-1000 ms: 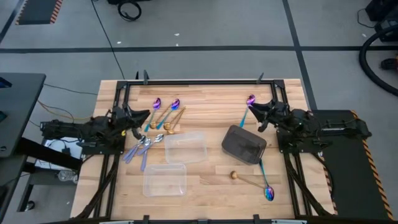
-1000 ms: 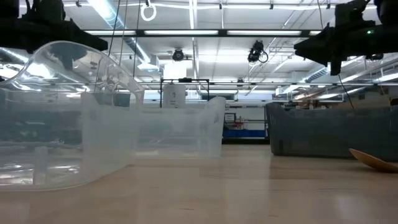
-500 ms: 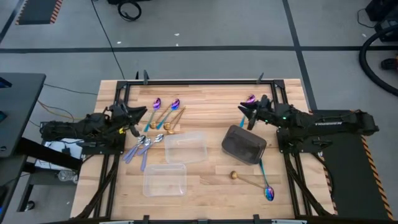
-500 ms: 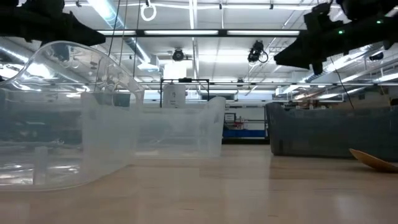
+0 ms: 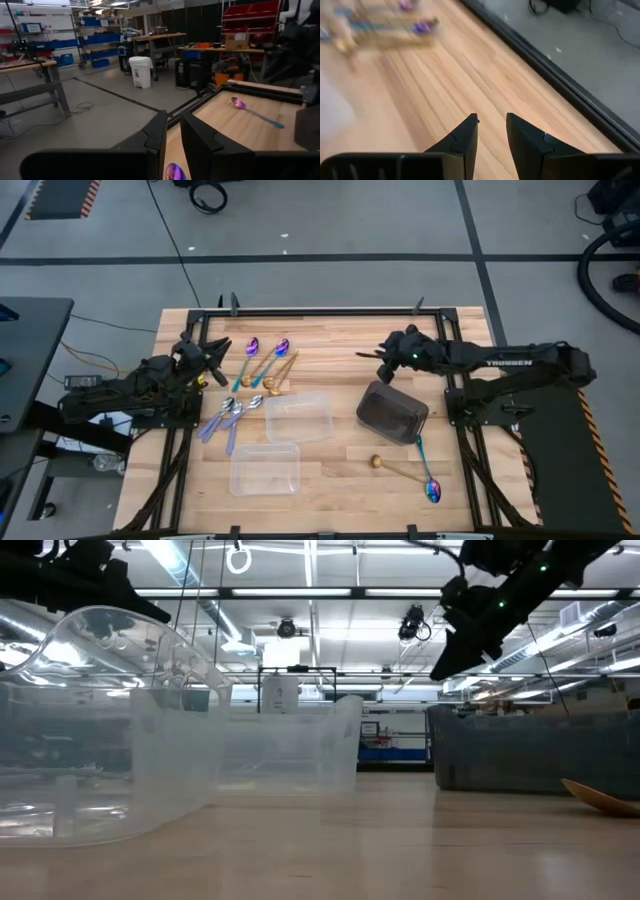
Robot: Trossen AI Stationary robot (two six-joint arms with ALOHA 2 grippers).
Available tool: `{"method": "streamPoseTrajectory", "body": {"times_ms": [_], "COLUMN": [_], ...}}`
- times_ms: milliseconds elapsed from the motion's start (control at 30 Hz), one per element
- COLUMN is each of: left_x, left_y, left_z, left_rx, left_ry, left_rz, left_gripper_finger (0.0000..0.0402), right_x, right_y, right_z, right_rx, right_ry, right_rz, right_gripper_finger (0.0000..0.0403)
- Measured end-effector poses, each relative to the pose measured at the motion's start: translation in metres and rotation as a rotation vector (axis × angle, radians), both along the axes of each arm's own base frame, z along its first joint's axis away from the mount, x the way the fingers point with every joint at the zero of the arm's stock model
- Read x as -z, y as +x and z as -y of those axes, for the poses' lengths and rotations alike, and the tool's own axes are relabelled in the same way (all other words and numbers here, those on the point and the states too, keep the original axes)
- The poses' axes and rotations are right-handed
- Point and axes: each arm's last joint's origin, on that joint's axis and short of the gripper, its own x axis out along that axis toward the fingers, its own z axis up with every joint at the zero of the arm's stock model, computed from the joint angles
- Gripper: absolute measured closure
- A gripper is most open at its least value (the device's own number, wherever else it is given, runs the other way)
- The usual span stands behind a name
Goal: Sort silverware by color (type)
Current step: Put the blue spoon into the black transparent bin
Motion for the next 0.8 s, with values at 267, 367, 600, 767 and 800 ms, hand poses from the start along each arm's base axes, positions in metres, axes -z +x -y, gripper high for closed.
{"method": "streamPoseTrajectory", "body": {"times_ms": [267, 367, 600, 767, 800], "left_x": [0.002, 0.003, 0.006, 0.008, 0.008], "left_y": [0.003, 0.007, 0.016, 0.020, 0.020], "left_z": [0.000, 0.000, -0.001, -0.001, -0.001], "left_rx": [0.015, 0.035, 0.037, 0.060, 0.064], "left_ry": [-0.079, -0.095, -0.117, -0.133, -0.132], "left_rz": [0.050, 0.039, 0.017, -0.006, -0.012], "left_gripper_finger": [0.0340, 0.0340, 0.0340, 0.0340, 0.0340], "right_x": [0.009, 0.014, 0.026, 0.047, 0.050], "right_y": [-0.001, -0.002, -0.002, -0.003, -0.003], "right_z": [0.024, 0.035, 0.071, 0.085, 0.088], "right_rx": [0.092, 0.096, 0.339, 0.554, 0.569], "right_ry": [0.083, 0.129, 0.435, 0.527, 0.535], "right_rz": [-0.332, -0.439, -0.394, -0.400, -0.405], "right_gripper_finger": [0.0289, 0.0286, 0.0283, 0.0267, 0.0261]}}
